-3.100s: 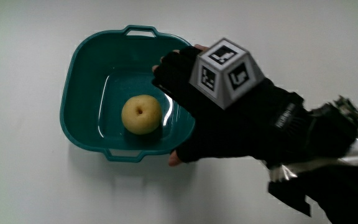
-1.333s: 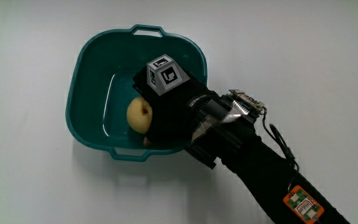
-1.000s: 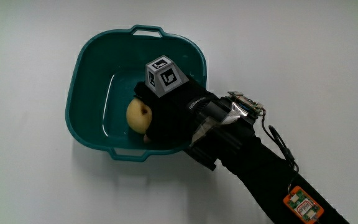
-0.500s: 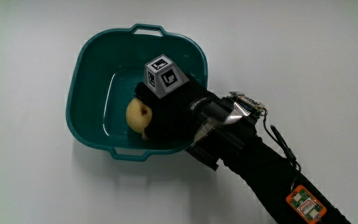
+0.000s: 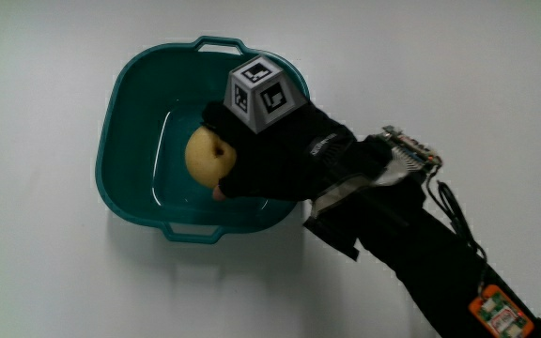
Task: Pick pear from plate
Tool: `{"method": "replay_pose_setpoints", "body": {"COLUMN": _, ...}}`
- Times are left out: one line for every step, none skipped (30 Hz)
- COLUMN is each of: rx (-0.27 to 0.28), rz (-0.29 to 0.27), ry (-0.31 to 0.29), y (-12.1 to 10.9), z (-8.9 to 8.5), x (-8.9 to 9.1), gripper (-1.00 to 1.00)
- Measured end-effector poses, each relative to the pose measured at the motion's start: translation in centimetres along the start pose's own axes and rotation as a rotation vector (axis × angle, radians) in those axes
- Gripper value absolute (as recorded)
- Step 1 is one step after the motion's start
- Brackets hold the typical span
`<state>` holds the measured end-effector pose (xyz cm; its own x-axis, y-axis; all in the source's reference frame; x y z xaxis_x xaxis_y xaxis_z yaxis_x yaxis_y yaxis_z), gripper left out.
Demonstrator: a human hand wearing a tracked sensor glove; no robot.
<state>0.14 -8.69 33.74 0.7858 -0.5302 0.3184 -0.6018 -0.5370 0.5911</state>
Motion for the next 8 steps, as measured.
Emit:
{"method": "replay_pose_setpoints", "body": {"rx": 0.017, "rz": -0.012, "ry": -0.010, "y": -0.5, "z": 0.3, "x": 0.2, "gripper": 1.00}}
{"method": "replay_pose_setpoints", "body": {"rx": 0.033, "rz": -0.024, "ry": -0.020, "y": -1.1, "z": 0.6, "x": 0.4, "gripper": 1.00}}
{"method": "replay_pose_setpoints", "body": {"rx": -0.049, "rz": -0.026, "ry": -0.038, "y": -0.8, "z": 0.0, "x": 1.2, "gripper": 1.00}}
{"method": "replay_pose_setpoints", "body": {"rx": -0.070, "rz": 0.048, "ry": 0.040, "y": -1.3, "z": 0.4, "x": 1.4, "gripper": 1.00}}
{"method": "replay_pose_setpoints", "body": {"rx": 0.044, "rz": -0.022, "ry": -0.014, "y": -2.6, "z": 1.4, "x": 1.2, "gripper": 1.00}}
{"method": "replay_pose_setpoints", "body": {"rx": 0.049, "rz": 0.001, "ry": 0.031, "y": -3.2, "z": 1.8, "x": 1.4, "gripper": 1.00}}
{"method": "replay_pose_setpoints", "body": {"rx": 0.016, "rz": -0.036, "ry": -0.012, "y": -3.0, "z": 1.3, "x": 2.2, "gripper": 1.00}}
{"method": "replay_pose_setpoints", "body": {"rx": 0.063, "rz": -0.074, "ry": -0.054, "y": -4.1, "z": 2.1, "x": 2.0, "gripper": 1.00}}
